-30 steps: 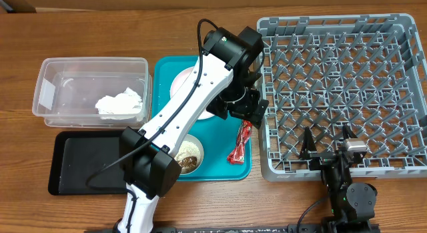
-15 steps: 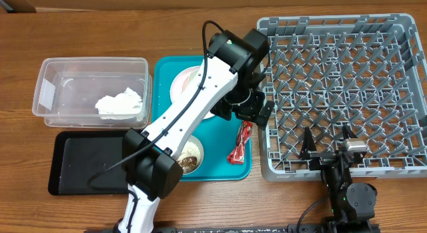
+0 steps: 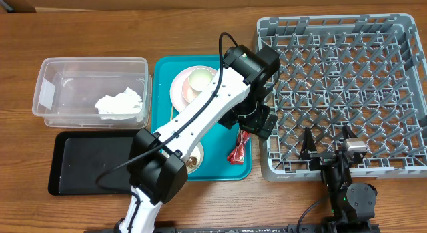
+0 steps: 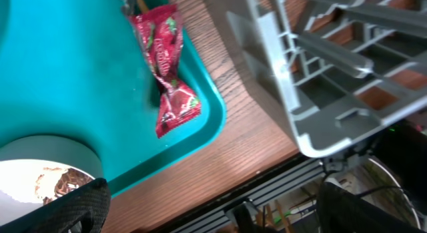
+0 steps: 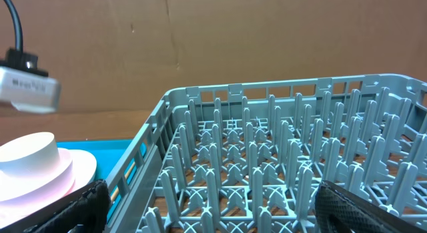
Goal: Sort waste into correct bins and load items into the dishwasher
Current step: 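Move left gripper to red wrapper on tray's right edge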
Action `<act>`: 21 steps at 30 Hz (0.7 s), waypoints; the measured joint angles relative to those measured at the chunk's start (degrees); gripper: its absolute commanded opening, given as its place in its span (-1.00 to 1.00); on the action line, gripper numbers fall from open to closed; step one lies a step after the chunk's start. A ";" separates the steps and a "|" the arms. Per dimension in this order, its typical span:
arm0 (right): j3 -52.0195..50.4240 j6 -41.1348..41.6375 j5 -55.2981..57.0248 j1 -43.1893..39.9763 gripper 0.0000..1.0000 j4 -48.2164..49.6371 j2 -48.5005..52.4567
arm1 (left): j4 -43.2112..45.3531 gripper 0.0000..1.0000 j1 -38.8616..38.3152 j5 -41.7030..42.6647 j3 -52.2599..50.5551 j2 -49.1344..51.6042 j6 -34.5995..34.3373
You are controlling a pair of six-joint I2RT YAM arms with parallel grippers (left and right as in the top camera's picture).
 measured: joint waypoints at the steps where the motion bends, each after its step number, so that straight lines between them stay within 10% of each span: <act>1: 0.00 0.00 0.00 0.00 1.00 -0.02 0.00 | 0.42 1.00 0.00 -0.20 -0.81 0.00 0.00; 21: 0.00 0.02 0.00 0.00 1.00 -0.02 0.00 | 11.89 -0.26 0.00 -1.95 -12.66 0.00 -0.66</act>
